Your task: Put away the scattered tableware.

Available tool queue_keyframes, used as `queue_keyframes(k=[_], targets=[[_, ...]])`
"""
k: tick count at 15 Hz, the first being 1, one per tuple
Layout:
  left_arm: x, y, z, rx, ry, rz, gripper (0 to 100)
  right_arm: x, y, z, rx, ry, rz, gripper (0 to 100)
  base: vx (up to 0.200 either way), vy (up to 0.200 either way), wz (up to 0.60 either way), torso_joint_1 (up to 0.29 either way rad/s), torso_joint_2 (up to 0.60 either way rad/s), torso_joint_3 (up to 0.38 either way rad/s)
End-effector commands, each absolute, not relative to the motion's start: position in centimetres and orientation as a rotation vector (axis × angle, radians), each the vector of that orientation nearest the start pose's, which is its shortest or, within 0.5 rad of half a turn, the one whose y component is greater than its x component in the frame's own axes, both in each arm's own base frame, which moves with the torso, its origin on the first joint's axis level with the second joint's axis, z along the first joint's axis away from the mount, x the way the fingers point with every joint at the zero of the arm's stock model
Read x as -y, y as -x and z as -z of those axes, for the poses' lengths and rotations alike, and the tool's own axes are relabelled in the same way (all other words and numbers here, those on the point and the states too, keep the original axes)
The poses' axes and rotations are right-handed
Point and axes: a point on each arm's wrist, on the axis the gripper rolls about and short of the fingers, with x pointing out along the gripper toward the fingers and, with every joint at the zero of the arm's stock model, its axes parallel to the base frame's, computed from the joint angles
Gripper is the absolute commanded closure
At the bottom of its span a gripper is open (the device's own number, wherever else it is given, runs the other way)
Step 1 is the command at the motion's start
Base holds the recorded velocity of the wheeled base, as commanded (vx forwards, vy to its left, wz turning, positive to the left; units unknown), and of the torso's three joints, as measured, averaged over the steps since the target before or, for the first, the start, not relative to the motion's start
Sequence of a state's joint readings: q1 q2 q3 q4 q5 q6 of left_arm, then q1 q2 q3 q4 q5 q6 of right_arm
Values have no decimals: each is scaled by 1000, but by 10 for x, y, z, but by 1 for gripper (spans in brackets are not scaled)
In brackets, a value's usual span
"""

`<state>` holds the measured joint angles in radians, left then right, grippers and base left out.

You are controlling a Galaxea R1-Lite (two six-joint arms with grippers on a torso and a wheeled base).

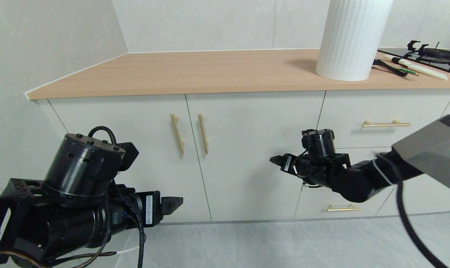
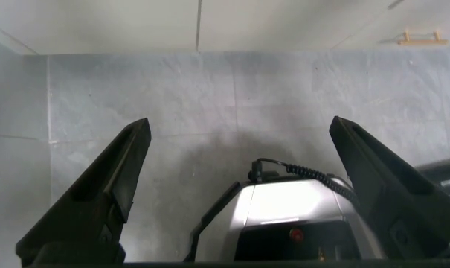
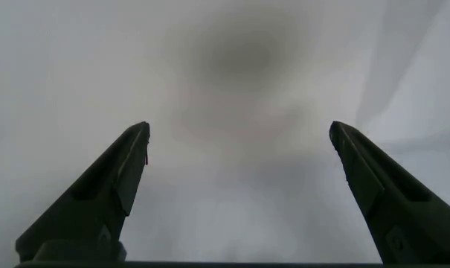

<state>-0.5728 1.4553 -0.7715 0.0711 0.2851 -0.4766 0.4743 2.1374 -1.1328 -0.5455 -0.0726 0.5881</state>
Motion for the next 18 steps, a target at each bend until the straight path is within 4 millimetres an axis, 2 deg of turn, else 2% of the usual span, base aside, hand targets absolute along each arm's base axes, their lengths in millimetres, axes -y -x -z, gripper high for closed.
queue_keyframes(k=[1,3,5,6,7,9,12,15,18], targets=[[115,-190,-177,-729,141,104,0,-167,-314,-145,-553,-453,-447,0,0,0,0,0,0,0],[115,-189,-179,-720,145,105,0,-164,-311,-148,-519,-396,-411,0,0,0,0,0,0,0],[107,-182,-191,-668,165,105,0,-152,-293,-170,-427,-320,-359,0,0,0,0,0,0,0],[99,-177,-200,-623,166,92,0,-140,-272,-188,-359,-267,-345,0,0,0,0,0,0,0],[94,-175,-204,-598,157,77,0,-132,-261,-198,-321,-237,-341,0,0,0,0,0,0,0],[79,-157,-217,-514,96,62,0,-106,-221,-220,-224,-195,-300,0,0,0,0,0,0,0],[53,-119,-232,-370,73,12,0,-70,-154,-238,-160,-158,-194,0,0,0,0,0,0,0],[16,-64,-244,-170,49,-61,0,-31,-80,-247,-82,-179,-141,0,0,0,0,0,0,0],[-7,-11,-238,-1,-8,-147,0,-3,-27,-237,-4,-145,-41,0,0,0,0,0,0,0]])
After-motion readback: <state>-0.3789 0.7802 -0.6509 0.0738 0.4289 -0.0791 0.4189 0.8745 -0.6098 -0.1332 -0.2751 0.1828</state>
